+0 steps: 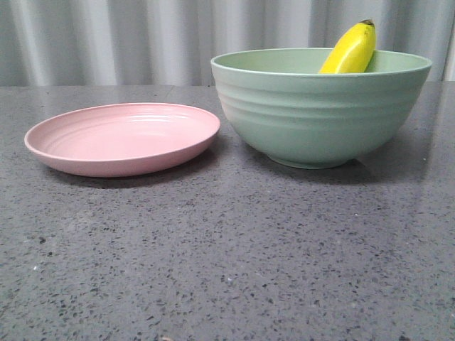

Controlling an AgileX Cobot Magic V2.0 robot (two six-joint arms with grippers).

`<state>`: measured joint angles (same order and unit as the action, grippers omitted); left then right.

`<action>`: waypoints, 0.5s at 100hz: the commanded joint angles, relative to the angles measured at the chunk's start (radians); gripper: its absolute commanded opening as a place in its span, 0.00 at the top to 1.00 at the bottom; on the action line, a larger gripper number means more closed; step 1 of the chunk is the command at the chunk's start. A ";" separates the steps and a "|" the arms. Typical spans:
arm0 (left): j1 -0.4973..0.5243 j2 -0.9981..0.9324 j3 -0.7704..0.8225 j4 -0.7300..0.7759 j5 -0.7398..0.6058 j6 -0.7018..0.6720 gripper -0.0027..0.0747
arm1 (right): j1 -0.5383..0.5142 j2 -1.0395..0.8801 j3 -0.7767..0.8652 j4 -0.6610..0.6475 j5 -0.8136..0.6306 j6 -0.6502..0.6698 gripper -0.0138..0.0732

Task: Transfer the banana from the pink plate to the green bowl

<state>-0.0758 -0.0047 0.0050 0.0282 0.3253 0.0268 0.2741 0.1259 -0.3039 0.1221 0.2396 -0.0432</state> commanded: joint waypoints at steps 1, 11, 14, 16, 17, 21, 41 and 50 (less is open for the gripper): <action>0.003 -0.028 0.008 -0.007 -0.066 -0.007 0.99 | -0.017 0.008 -0.001 -0.007 -0.096 -0.005 0.87; 0.003 -0.028 0.008 -0.007 -0.066 -0.007 0.99 | -0.048 0.008 0.055 -0.007 -0.151 -0.005 0.87; 0.003 -0.028 0.008 -0.007 -0.066 -0.007 0.99 | -0.060 0.008 0.081 -0.007 -0.178 -0.005 0.87; 0.003 -0.028 0.008 -0.007 -0.066 -0.007 0.99 | -0.069 0.008 0.099 -0.007 -0.201 -0.005 0.87; 0.003 -0.028 0.008 -0.007 -0.066 -0.007 0.99 | -0.073 0.008 0.105 -0.007 -0.209 -0.005 0.87; 0.003 -0.028 0.008 -0.007 -0.066 -0.007 0.99 | -0.094 0.008 0.142 -0.007 -0.264 -0.005 0.87; 0.003 -0.028 0.008 -0.007 -0.066 -0.007 0.99 | -0.214 0.008 0.344 -0.007 -0.633 -0.005 0.87; 0.003 -0.028 0.008 -0.007 -0.066 -0.007 0.99 | -0.278 -0.001 0.338 -0.005 -0.570 -0.005 0.87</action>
<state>-0.0758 -0.0047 0.0050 0.0282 0.3253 0.0268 0.0482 0.1242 0.0123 0.1221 -0.2076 -0.0432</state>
